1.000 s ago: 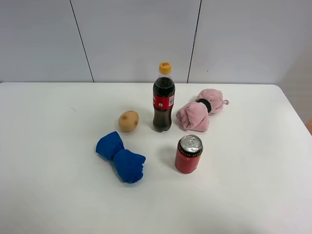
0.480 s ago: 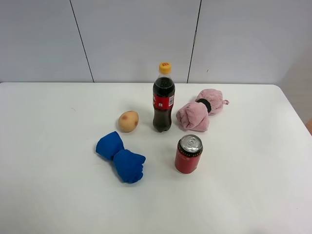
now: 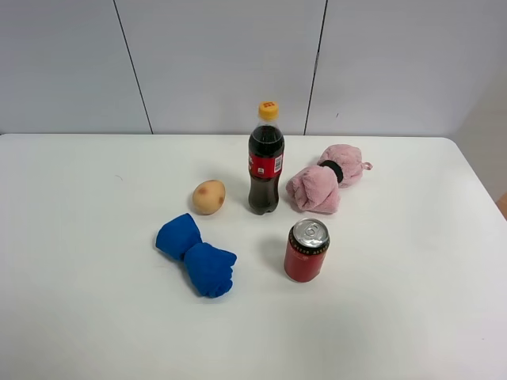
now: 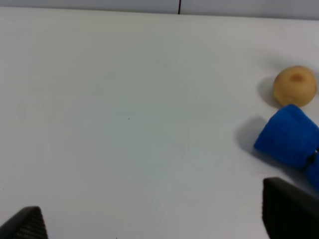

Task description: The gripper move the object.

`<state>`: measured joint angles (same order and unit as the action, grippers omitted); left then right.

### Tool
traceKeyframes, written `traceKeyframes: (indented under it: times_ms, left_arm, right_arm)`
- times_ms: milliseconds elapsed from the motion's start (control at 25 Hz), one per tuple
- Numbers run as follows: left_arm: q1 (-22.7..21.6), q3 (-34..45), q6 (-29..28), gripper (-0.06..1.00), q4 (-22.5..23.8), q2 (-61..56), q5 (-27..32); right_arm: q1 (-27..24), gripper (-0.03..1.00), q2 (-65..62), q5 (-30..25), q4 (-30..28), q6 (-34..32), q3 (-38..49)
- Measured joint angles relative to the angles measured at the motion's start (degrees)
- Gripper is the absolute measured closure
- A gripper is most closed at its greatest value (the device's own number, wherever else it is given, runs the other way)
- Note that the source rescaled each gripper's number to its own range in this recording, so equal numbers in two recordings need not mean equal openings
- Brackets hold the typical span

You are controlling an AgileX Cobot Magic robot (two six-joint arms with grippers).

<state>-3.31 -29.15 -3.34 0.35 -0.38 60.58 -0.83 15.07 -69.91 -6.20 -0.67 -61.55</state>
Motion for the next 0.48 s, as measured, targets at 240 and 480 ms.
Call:
traceKeyframes:
  times_ms: [240,480]
  left_arm:
    - [0.0,0.0,0.0,-0.06,0.0,0.0,0.0]
    - [0.0,0.0,0.0,-0.06,0.0,0.0,0.0]
  right_arm:
    - [-3.09,-0.03,-9.99,0.52,2.35,-0.87,15.12]
    - [-1.32,-0.03,-15.28,5.0,4.12,-1.49,24.19]
